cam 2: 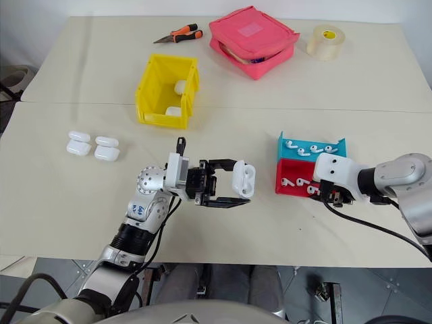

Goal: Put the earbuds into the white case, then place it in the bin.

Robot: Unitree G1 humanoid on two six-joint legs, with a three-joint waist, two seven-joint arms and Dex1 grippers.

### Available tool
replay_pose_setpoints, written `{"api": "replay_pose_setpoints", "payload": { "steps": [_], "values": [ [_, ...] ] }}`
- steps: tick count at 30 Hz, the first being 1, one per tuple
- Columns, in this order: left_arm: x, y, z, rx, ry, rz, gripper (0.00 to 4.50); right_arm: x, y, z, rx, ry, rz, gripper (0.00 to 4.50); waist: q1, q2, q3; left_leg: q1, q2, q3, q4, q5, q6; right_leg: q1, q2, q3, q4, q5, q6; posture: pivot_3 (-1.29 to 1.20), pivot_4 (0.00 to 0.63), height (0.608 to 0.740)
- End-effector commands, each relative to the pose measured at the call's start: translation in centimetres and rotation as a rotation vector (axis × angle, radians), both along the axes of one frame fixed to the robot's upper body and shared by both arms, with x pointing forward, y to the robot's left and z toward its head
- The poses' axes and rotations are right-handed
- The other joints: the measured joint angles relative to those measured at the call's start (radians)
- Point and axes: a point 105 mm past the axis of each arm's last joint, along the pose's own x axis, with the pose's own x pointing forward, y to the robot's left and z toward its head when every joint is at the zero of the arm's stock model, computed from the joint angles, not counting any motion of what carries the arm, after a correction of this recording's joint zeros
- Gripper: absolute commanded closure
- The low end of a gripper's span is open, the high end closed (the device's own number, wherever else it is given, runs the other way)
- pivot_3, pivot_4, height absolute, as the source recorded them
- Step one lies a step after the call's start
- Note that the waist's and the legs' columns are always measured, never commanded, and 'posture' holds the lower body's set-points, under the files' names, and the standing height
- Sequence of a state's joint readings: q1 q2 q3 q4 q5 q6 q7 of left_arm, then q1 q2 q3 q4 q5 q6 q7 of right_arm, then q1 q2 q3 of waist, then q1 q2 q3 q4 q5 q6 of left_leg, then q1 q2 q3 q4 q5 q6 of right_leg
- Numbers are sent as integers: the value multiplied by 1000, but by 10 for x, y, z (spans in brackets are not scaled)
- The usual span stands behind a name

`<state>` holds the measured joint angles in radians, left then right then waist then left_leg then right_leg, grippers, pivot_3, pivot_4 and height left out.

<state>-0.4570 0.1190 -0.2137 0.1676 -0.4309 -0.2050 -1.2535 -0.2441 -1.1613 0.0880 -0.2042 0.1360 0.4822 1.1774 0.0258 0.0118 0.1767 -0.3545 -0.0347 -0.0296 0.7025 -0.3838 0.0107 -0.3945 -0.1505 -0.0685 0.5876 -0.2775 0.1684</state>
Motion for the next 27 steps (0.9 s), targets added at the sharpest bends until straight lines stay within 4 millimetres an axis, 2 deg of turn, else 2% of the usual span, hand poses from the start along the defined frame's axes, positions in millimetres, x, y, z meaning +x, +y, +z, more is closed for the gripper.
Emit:
{"api": "replay_pose_setpoints", "payload": {
  "steps": [1, 2, 3, 10, 12, 15, 19, 21, 24, 27],
  "values": [
    [-2, 0, 8, -20, -39, 1, 1739, -1, 1, -3, -1, 3, 0, 3543, 0, 0, 0, 0, 0, 0, 0, 0, 0, 0, 0, 0, 0, 0, 0, 0, 150, 740],
    [-2, 0, 8, -19, -39, 1, 1739, 0, 1, -3, -1, 3, 0, 3914, 0, 0, 0, 0, 0, 0, 0, 0, 0, 0, 0, 0, 0, 0, 0, 0, 150, 740],
    [-2, 0, 8, -19, -39, 1, 1739, 0, 0, -4, -2, 2, -1, 3981, 0, 0, 0, 0, 0, 0, 0, 0, 0, 0, 0, 0, 0, 0, 0, 0, 150, 740],
    [-2, 1, 8, -15, -39, 0, 1739, 0, 1, -5, 10, -5, -12, 3978, -1, 0, 0, 0, 0, 0, 1, 0, 0, 0, 0, 0, 1, 0, 0, 0, 150, 740],
    [-2, 1, 8, -11, -39, -5, 1739, -1, 0, 2, 44, -30, -32, 3978, -1, 0, 0, 0, 0, 0, 1, 0, 0, 0, 0, 0, 1, 0, 0, 0, 150, 740],
    [-1, 2, 9, -8, -38, -21, 1739, -4, 6, 19, 178, -92, -55, 3978, 2, 0, 0, 0, 0, 0, 1, 0, 0, 0, 0, 0, 1, 0, 0, 0, 150, 740],
    [1, 6, 11, -9, -3, -35, 1739, -20, 21, 42, 379, -202, 31, 3978, 3, 0, 0, 0, 0, 0, 1, 0, 0, 0, 0, 0, 1, 0, 0, 0, 150, 740],
    [5, 7, 12, -5, 10, -25, 1739, -22, 33, 61, 562, -327, 42, 3978, 2, -1, 1, 0, 0, 0, 1, 0, 0, 0, 0, 0, 1, 0, 0, 0, 150, 740],
    [5, 9, 15, -13, 14, -29, 1739, -33, 52, 79, 776, -423, 84, 3978, 1, -1, 0, 0, 0, -1, 1, 0, 0, 0, 0, 0, 2, 0, 0, 0, 150, 740],
    [5, 8, 13, 8, 39, -51, 1739, -41, 73, 86, 938, -448, 105, 3978, 0, -1, 0, 1, 0, -1, 1, 0, 0, 0, 1, 0, 2, 0, 0, 0, 150, 740]
  ]
}}
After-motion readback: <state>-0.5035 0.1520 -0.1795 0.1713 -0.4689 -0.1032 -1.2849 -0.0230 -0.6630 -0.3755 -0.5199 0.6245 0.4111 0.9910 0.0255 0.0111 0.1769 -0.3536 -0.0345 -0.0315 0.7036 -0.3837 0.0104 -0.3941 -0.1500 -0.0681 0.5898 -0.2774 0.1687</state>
